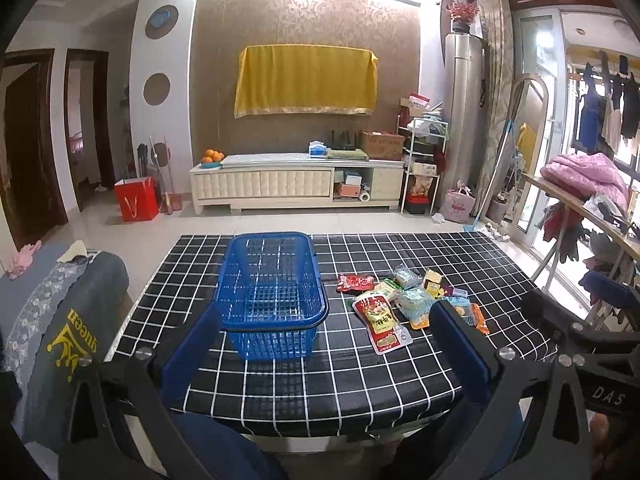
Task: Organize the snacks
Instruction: 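Reach the left tool to the red-and-yellow snack bag and close on it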
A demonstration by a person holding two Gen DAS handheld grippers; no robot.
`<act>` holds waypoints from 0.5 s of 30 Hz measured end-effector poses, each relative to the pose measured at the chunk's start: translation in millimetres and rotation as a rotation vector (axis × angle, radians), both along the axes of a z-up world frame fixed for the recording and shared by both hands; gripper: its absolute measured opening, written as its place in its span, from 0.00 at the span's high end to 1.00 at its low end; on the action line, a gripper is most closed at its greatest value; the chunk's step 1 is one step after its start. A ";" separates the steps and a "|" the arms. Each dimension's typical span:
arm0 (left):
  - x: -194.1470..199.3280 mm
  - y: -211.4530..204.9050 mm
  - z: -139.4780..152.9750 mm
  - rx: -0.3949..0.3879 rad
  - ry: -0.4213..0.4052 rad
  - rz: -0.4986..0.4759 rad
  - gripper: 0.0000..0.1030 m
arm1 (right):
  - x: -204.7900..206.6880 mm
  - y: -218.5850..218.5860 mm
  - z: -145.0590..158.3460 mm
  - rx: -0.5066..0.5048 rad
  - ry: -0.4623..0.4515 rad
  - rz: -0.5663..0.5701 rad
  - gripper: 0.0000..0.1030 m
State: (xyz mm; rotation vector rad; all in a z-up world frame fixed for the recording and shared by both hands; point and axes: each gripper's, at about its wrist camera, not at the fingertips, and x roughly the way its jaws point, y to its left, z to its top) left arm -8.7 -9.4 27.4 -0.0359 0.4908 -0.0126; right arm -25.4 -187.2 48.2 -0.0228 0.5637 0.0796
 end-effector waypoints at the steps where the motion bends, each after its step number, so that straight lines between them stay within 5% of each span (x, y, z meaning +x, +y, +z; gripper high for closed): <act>1: 0.4 -1.3 1.9 0.001 -0.001 -0.002 0.00 | 0.9 -1.2 1.3 0.001 0.000 0.001 0.00; 10: 24.1 -24.9 13.4 0.052 0.006 0.011 0.00 | 16.6 -15.1 11.3 -0.012 -0.001 -0.019 0.00; 15: 62.4 -40.9 10.4 0.037 0.083 -0.035 0.00 | 44.1 -34.4 8.1 -0.015 0.032 -0.059 0.00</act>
